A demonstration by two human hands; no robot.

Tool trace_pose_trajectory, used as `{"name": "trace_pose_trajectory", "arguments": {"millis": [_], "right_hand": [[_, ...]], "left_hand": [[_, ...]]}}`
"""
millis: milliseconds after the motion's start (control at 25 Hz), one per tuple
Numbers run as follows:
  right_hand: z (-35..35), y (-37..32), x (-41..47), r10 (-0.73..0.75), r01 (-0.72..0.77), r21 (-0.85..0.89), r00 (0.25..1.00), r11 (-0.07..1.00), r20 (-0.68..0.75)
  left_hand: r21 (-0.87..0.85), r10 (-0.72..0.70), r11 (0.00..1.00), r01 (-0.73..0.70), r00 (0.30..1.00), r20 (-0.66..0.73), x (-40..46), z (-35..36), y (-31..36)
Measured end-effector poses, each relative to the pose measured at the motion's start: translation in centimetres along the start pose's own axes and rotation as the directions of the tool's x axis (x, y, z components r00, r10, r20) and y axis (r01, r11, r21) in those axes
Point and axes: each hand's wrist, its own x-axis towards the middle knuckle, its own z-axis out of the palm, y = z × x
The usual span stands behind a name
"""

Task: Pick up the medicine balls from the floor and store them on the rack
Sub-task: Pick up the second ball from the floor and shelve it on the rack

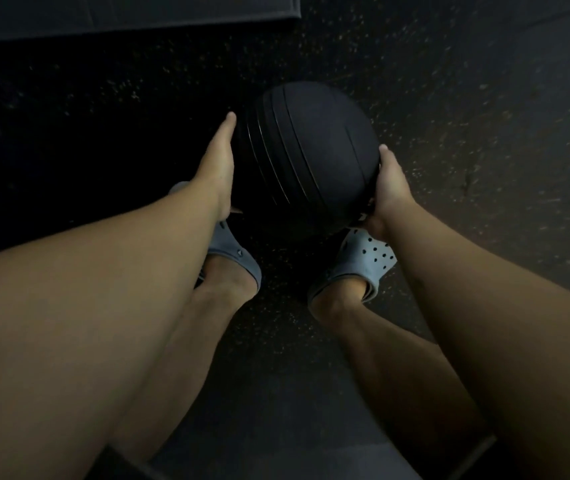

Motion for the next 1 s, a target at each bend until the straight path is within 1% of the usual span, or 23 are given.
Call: {"name": "trace_pose_trajectory", "arguments": {"millis": [120,200,320,480,600,680,760,840,960,1000], "right_hand": [[0.5,0.2,1.1,0.035,-0.044,0.134,0.997,0.990,0.069],[0.8,-0.1,-0.1,0.040,-0.053,0.188,0.997,0.981,0.068],[0.9,-0.6,-4.4,0.022,-0.034,0.229,0.998,0.973,0.054],[0.9,-3.2,-15.7,-0.079,0.064,0.214,0.995,0.975,0.063],[2.0,-7.0,-26.6,-0.214,0.196,0.171,0.972,0.965,0.093],[3.3,-10.1,-34.2,-0.307,0.288,0.145,0.942,0.947,0.133],[5.2,-13.1,-42.3,-0.414,0.399,0.116,0.893,0.910,0.174],[7.7,-15.8,-51.3,-0.515,0.516,0.060,0.825,0.855,0.234],[11.1,-18.7,-62.9,-0.634,0.661,0.050,0.693,0.749,0.343],[12.4,-19.0,-67.3,-0.660,0.698,0.074,0.630,0.712,0.409]], "left_hand": [[-0.088,-0.001,0.996,0.005,0.999,0.040,1.4,0.4,0.2],[-0.122,-0.013,0.992,0.021,0.998,0.059,0.5,0.1,0.6],[-0.163,-0.004,0.987,0.017,0.997,0.079,-3.4,-0.7,1.7],[-0.254,0.046,0.967,-0.013,0.991,0.126,-14.4,-2.8,5.5],[-0.315,0.149,0.944,-0.098,0.978,0.143,-25.3,-5.2,9.7],[-0.356,0.234,0.918,-0.172,0.962,0.138,-32.9,-7.3,12.9],[-0.397,0.347,0.877,-0.271,0.929,0.131,-41.6,-10.0,16.2],[-0.452,0.492,0.793,-0.409,0.867,0.077,-51.0,-13.2,18.9],[-0.517,0.683,0.612,-0.599,0.729,-0.037,-62.1,-17.3,21.5],[-0.538,0.739,0.524,-0.661,0.666,-0.098,-65.7,-19.2,22.0]]}}
